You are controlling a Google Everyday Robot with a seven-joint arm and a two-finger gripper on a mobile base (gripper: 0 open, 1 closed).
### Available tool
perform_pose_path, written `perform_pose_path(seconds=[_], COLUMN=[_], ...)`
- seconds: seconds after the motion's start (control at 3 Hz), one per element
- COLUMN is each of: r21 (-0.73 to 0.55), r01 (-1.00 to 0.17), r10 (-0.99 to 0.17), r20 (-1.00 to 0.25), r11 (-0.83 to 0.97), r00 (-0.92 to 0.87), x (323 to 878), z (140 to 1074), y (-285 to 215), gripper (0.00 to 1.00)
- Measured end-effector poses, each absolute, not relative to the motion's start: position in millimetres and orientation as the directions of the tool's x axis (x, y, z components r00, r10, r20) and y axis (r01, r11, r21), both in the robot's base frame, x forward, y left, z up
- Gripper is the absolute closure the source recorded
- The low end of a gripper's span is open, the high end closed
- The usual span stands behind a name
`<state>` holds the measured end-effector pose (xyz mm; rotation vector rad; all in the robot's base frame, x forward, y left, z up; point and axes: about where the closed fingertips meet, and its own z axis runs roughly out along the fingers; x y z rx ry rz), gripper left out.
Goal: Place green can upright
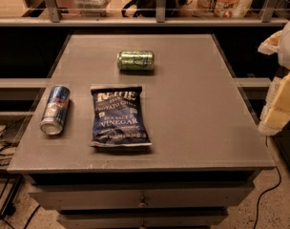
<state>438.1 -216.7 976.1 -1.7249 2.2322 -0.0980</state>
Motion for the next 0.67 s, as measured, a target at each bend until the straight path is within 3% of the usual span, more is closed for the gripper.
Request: perform_pose_path(seconds=[0.67], r21=[-0.265], r01=[-0.933], r10=[-0.96], r20=[-0.199], r11=[0.244], r00=[-0.195], x=[450], z=[977], y=[-210], gripper=[0.0])
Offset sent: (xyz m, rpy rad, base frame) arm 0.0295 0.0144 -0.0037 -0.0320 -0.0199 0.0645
